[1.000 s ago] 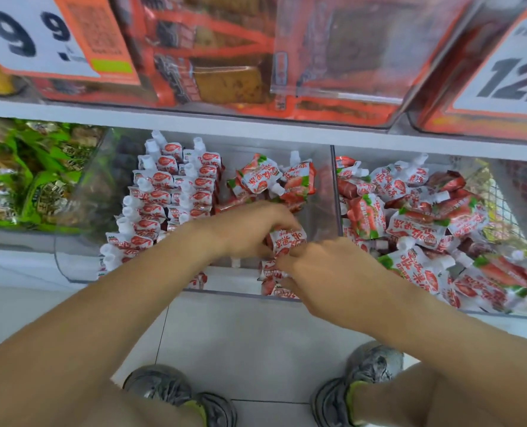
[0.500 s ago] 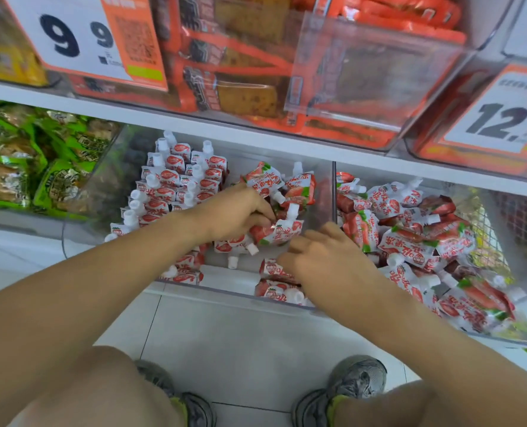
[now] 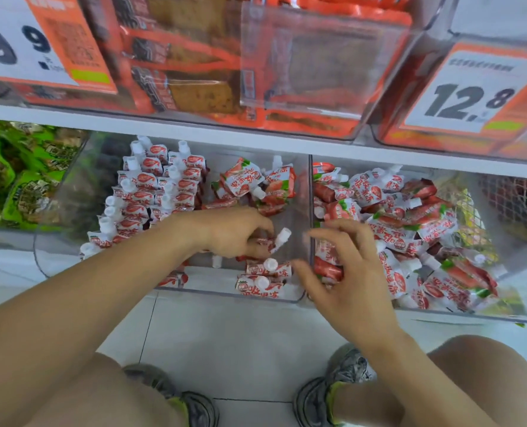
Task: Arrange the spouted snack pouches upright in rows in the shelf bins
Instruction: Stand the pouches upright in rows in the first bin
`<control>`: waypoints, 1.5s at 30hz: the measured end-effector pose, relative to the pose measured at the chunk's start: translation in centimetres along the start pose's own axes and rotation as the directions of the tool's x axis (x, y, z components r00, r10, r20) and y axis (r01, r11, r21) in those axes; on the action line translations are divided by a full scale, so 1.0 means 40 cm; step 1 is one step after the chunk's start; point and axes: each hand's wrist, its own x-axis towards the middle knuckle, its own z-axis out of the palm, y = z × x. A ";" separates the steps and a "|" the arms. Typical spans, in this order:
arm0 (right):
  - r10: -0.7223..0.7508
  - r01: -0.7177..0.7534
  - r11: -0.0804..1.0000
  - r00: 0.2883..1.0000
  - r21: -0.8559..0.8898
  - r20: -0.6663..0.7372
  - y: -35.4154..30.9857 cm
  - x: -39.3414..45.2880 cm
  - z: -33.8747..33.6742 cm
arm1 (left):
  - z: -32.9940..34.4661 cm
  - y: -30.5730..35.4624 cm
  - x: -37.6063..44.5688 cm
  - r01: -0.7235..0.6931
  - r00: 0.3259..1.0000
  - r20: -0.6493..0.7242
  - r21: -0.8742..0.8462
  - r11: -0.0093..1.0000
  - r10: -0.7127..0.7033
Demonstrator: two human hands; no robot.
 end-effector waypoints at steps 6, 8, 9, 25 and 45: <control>0.132 -0.126 0.968 0.991 0.215 -0.010 0.005 -0.005 0.027 | 0.000 -0.008 -0.028 0.030 0.991 0.132 -0.178 0.984 -0.006; 0.123 -0.119 0.972 0.992 0.201 -0.006 0.006 -0.005 0.029 | 0.017 -0.013 -0.037 0.033 0.994 0.111 -0.290 0.956 0.000; 0.090 -0.085 0.984 0.996 0.154 -0.025 0.004 -0.004 0.030 | 0.027 -0.013 -0.039 0.043 0.994 0.105 -0.364 0.930 -0.004; -0.127 0.565 0.751 0.630 -0.341 0.766 -0.109 0.218 0.036 | 0.047 0.004 -0.036 0.015 1.000 -0.004 -0.511 0.860 -0.020; -0.130 0.598 0.730 0.597 -0.331 0.792 -0.089 0.220 0.054 | 0.014 -0.111 -0.092 0.158 0.911 -0.413 0.321 0.934 -0.012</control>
